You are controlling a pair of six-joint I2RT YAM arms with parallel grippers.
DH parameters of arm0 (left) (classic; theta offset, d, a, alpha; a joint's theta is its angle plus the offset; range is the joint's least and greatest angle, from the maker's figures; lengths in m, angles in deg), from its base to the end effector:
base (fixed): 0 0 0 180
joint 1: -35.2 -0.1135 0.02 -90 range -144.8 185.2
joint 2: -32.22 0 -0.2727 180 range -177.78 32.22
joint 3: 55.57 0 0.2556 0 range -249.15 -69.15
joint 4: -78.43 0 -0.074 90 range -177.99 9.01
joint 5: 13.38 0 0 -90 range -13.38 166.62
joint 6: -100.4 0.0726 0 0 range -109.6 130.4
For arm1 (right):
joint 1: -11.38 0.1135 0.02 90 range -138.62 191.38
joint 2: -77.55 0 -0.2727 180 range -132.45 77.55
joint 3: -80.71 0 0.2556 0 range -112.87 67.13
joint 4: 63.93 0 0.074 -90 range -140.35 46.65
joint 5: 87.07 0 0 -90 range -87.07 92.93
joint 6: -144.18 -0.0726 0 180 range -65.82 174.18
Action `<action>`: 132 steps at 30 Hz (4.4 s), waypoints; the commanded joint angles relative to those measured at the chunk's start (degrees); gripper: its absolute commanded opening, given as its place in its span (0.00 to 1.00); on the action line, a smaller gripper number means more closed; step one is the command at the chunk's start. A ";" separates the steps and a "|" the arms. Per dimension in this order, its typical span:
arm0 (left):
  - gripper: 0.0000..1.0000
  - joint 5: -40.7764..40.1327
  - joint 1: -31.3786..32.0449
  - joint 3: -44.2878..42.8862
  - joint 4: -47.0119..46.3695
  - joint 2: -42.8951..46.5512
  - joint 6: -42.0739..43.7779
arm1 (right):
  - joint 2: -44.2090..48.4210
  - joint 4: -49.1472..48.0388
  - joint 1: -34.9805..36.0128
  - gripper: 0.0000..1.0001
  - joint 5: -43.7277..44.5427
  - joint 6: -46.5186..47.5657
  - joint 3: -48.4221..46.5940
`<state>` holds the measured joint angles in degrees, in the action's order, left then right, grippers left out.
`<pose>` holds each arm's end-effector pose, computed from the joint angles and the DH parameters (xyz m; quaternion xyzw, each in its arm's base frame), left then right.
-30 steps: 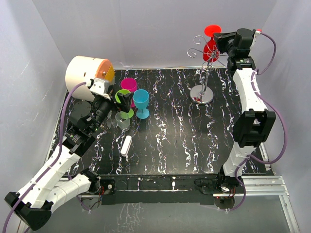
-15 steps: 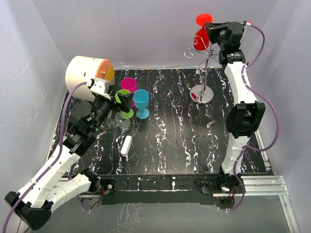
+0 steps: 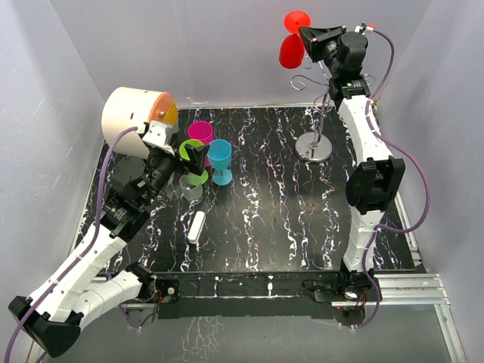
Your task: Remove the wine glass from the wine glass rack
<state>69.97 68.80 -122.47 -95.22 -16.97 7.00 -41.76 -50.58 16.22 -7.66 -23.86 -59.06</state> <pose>0.1950 -0.1195 0.4264 0.1215 0.6224 -0.2102 0.7441 0.5342 0.0586 0.4586 0.3374 0.5704 0.5398 0.5191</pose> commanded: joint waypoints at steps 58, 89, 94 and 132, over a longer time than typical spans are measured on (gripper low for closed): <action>0.98 40.41 -0.68 5.18 -51.05 -10.95 -71.52 | 66.72 -51.41 5.09 0.00 -42.91 -29.42 71.15; 0.09 42.46 -0.64 9.19 -90.61 -23.71 -97.10 | 62.35 -60.03 5.09 0.08 -41.12 -32.39 76.09; 0.00 42.59 -0.65 10.05 -89.69 -22.97 -96.60 | 63.37 -57.24 5.09 0.35 -40.10 -27.52 78.52; 0.00 4.53 10.53 -19.77 52.17 -22.22 -34.09 | 76.38 31.92 2.62 0.98 2.30 56.16 64.23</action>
<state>86.62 75.34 -135.04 -54.89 -33.38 -31.73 34.24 -17.97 18.26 -7.70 30.17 8.43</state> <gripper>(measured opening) 0.022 0.981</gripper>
